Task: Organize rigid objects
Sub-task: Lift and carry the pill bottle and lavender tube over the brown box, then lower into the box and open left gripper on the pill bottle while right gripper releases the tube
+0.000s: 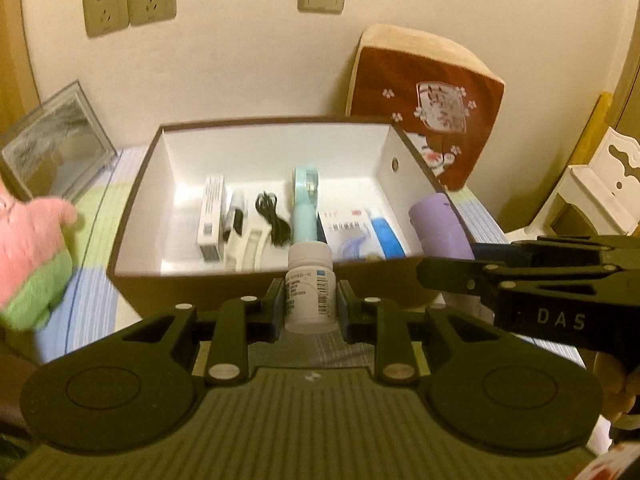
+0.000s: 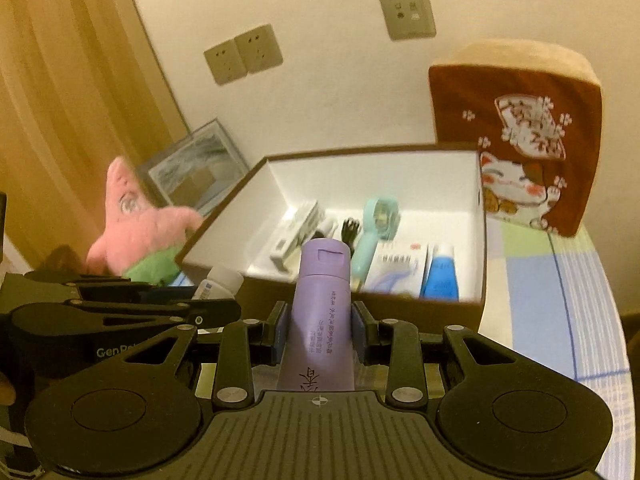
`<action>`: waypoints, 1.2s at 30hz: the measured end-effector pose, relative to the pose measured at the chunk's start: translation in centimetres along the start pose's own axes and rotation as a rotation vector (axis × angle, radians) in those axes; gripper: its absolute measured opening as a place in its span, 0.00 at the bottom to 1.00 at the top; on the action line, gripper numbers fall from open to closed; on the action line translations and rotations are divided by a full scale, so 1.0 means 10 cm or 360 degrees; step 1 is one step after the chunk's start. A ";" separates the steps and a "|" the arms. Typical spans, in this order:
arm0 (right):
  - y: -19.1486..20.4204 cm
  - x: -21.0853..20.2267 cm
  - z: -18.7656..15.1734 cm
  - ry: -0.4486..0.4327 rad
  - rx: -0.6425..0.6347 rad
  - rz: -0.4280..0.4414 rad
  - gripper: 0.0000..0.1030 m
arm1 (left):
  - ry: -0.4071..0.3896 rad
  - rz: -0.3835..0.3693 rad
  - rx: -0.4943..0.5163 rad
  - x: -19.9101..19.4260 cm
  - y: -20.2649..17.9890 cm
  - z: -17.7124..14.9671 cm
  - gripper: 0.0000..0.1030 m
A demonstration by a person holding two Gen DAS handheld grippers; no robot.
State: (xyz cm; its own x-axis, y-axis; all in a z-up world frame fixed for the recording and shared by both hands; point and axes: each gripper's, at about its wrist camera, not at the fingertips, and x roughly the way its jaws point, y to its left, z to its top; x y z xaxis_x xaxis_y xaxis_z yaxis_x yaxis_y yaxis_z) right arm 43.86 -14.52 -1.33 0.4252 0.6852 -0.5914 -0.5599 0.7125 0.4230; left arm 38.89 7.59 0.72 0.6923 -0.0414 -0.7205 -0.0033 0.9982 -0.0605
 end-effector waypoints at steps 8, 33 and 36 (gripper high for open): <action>-0.11 0.09 0.33 -0.0077 -0.0006 -0.0024 0.33 | -0.0048 0.0027 0.0042 0.14 -0.01 0.32 0.23; -0.50 0.77 0.95 -0.0047 0.0009 -0.0154 0.33 | 0.0036 0.0145 0.0124 0.92 0.17 0.94 0.23; -0.58 0.88 0.98 -0.0019 0.0026 -0.0178 0.33 | 0.0059 0.0163 0.0136 1.04 0.20 0.96 0.23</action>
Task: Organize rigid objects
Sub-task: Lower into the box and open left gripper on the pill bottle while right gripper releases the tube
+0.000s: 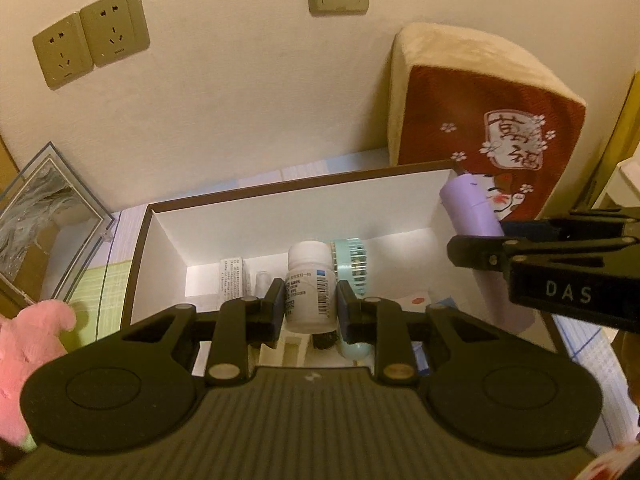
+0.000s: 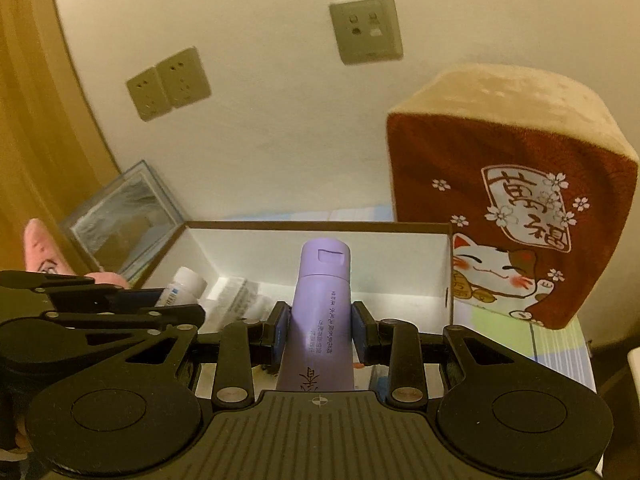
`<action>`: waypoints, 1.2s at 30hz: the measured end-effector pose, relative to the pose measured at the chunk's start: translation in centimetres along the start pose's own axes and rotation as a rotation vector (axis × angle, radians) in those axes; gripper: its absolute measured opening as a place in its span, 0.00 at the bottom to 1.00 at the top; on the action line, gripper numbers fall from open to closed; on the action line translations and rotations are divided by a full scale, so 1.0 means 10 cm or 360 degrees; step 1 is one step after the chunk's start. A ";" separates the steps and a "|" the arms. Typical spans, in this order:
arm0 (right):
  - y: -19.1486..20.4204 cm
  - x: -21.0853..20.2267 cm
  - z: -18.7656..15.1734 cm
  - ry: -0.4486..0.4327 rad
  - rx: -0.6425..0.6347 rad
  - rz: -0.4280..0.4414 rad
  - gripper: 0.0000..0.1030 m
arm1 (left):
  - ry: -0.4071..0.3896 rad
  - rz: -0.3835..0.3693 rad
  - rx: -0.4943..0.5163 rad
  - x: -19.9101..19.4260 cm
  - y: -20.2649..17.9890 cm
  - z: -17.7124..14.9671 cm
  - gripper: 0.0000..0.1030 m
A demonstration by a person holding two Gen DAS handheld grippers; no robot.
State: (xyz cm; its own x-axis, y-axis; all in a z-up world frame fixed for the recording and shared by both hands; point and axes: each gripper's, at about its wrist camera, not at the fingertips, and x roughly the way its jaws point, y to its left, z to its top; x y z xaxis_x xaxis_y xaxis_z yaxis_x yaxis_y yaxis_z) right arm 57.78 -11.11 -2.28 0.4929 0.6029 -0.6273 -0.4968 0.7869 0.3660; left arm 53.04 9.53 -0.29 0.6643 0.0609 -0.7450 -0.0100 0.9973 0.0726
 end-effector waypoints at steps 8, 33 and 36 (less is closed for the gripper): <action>-0.10 0.28 0.04 0.0072 -0.0008 -0.0057 0.33 | 0.0071 0.0003 -0.0001 0.32 0.07 0.04 0.23; -0.20 0.85 0.04 0.0213 -0.0012 -0.0136 0.33 | 0.0170 -0.0027 -0.0019 0.98 0.19 0.11 0.25; -0.20 0.87 0.04 0.0219 -0.0009 -0.0140 0.33 | 0.0166 -0.0036 -0.0028 0.98 0.21 0.11 0.30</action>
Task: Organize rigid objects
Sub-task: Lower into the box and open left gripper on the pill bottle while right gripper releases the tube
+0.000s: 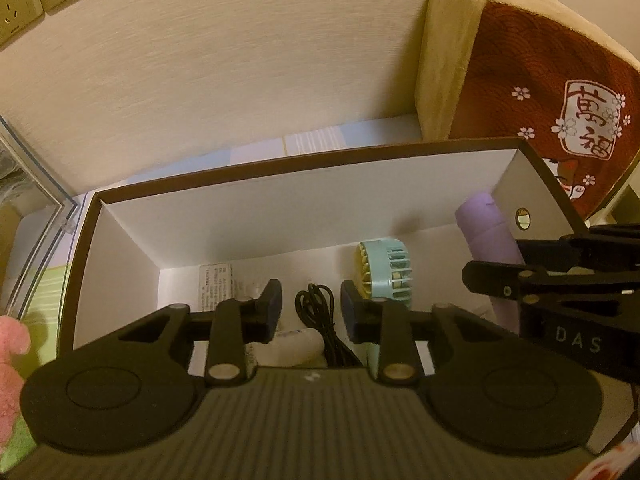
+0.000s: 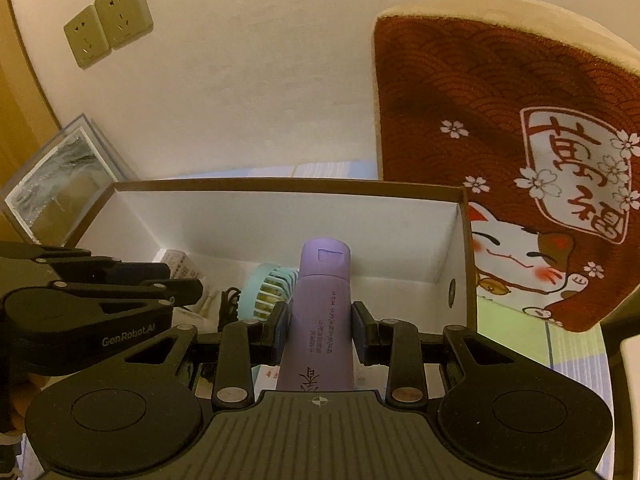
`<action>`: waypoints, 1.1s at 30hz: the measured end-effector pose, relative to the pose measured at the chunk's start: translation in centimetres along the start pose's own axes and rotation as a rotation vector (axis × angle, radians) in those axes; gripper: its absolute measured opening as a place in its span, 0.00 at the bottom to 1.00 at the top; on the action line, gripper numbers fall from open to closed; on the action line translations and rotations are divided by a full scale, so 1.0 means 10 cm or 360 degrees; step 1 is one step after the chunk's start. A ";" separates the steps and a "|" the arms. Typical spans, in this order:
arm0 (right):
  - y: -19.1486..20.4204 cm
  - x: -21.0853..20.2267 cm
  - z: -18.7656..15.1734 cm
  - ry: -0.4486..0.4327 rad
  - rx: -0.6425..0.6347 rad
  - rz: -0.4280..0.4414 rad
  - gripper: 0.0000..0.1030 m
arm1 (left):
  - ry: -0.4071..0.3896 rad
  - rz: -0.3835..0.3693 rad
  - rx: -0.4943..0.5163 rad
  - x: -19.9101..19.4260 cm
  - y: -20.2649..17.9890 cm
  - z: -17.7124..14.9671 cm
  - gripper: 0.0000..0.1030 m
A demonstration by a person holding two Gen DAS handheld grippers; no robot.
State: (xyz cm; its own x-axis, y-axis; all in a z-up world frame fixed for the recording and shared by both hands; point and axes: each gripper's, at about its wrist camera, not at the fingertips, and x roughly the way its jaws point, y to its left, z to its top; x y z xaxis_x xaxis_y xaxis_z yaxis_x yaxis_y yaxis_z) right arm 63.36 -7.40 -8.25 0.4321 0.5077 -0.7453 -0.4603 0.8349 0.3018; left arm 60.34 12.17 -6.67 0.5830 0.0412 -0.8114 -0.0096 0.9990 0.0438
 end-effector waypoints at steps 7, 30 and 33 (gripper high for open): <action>0.00 0.04 0.01 0.0009 -0.0001 -0.0009 0.33 | 0.0012 0.0003 -0.0029 0.02 0.10 0.00 0.37; 0.05 -0.01 -0.03 0.0001 0.0033 0.0037 0.33 | 0.0006 -0.0021 -0.0068 -0.11 0.24 -0.12 0.54; 0.06 -0.03 -0.07 0.0010 0.0034 0.0034 0.33 | 0.0005 -0.0020 -0.0075 -0.16 0.25 -0.13 0.54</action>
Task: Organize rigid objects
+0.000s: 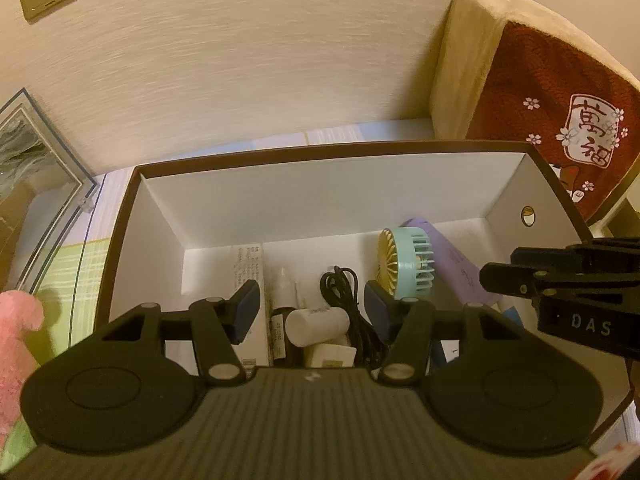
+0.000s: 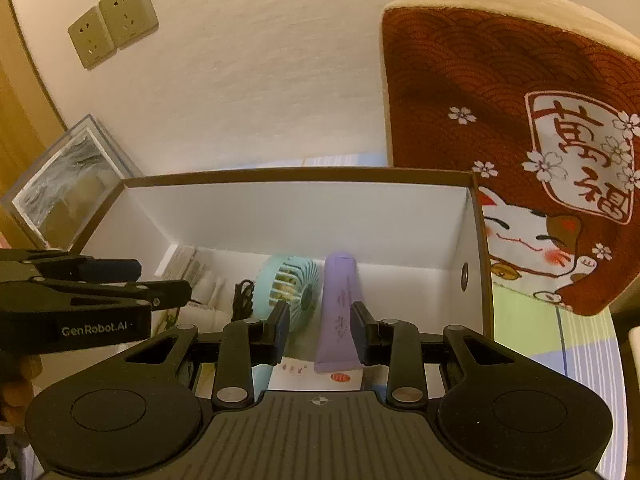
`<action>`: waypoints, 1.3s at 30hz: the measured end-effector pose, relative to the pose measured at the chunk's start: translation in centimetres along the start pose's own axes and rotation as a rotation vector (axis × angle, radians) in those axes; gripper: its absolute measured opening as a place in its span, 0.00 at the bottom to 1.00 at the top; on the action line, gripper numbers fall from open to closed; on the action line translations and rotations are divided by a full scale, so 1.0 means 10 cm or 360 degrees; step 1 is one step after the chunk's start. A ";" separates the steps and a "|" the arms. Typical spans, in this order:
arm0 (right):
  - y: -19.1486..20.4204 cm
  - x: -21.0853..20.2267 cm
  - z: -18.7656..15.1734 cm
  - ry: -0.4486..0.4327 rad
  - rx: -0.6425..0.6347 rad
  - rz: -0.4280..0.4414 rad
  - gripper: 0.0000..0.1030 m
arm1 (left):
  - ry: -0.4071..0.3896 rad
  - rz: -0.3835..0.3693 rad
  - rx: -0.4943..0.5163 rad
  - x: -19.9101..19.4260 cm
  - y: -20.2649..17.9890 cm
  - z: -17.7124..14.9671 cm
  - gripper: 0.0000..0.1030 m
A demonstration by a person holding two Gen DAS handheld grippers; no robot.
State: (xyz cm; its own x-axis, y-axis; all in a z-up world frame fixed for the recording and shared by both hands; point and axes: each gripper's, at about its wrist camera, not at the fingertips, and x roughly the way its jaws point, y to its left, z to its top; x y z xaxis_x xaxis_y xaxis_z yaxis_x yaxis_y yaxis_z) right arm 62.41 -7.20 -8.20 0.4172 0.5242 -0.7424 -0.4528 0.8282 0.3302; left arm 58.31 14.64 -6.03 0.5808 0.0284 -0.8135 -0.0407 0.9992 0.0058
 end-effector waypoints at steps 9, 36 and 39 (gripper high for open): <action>0.09 -0.21 -0.04 -0.0035 0.0004 0.0008 0.45 | -0.0040 0.0006 -0.0002 -0.27 -0.01 -0.08 0.59; 0.44 -1.78 -0.92 -0.0289 0.0109 0.0048 0.71 | -0.0269 0.0030 -0.0113 -2.03 -0.28 -1.06 0.78; 0.44 -1.94 -1.02 -0.0306 0.0086 0.0067 0.71 | -0.0275 0.0037 -0.0158 -2.22 -0.36 -1.20 0.78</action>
State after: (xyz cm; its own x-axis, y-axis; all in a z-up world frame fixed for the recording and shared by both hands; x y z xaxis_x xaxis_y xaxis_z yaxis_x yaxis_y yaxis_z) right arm 44.25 -15.77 1.72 0.5439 0.5826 -0.6040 -0.4322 0.8114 0.3935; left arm 35.83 10.04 5.01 0.7092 0.0645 -0.7020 -0.1307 0.9906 -0.0410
